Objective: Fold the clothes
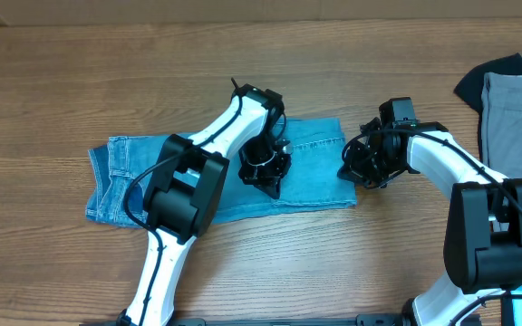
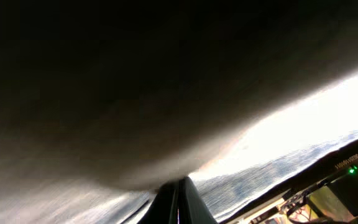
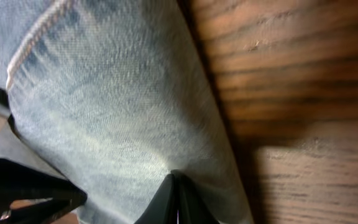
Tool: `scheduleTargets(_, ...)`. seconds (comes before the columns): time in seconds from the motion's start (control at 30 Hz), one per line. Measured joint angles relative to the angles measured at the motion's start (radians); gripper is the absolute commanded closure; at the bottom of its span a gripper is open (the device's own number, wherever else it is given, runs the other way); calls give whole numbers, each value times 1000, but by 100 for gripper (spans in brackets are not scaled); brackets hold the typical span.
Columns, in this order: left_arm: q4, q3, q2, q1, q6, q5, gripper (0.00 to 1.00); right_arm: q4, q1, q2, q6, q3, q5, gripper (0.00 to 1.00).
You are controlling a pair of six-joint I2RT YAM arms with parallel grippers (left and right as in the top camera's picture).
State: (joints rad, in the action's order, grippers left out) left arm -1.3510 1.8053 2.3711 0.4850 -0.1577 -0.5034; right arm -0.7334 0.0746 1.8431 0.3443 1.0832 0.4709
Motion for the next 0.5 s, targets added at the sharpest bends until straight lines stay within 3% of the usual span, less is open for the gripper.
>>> scheduleTargets(0.33, -34, 0, 0, -121, 0, 119, 96, 15, -1, 0, 34, 2, -31, 96)
scheduleTargets(0.5, -5, 1, -26, -160, 7, 160, 96, -106, -4, 0, 49, 82, -92, 96)
